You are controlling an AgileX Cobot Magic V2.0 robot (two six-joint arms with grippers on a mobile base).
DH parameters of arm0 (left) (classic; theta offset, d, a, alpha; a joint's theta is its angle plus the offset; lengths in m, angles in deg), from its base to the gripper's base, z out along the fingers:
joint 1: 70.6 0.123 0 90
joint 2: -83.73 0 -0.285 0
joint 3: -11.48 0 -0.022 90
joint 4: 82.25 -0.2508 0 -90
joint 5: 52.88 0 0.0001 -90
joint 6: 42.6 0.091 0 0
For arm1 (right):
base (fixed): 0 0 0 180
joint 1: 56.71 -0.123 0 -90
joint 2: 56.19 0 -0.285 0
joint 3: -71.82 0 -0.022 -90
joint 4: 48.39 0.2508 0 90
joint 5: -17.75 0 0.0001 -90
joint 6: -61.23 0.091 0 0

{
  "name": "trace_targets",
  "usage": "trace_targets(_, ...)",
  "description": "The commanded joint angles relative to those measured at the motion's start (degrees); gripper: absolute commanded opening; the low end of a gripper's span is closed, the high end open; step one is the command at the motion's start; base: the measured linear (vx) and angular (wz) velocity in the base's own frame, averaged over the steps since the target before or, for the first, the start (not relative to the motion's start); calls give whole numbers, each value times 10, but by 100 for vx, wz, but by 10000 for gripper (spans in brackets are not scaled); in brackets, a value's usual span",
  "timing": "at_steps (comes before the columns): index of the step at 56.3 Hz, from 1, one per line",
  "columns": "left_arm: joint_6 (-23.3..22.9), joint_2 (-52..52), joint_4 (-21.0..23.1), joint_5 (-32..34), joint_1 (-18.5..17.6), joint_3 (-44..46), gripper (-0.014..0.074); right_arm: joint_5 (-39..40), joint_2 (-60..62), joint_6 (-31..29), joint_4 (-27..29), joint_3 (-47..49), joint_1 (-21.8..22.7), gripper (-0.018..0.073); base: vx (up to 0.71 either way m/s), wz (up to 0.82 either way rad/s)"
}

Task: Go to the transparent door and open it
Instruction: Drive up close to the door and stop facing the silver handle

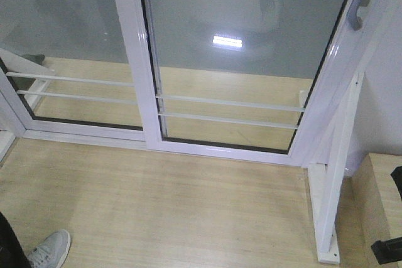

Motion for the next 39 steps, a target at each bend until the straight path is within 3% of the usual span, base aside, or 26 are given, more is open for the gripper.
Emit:
trace_targets(1, -4, 7, 2, 51, 0, 12, 3, 47, 7, -6, -4, -1, 1, -6, 43, -3)
trace_targets(21, -4, 7, 2, 51, 0, 12, 3, 47, 7, -6, -4, -1, 1, -6, 39, -16)
trace_targets(39, -4, 7, 2, 51, 0, 12, 3, 47, 7, -6, -4, -1, 1, -6, 21, -14)
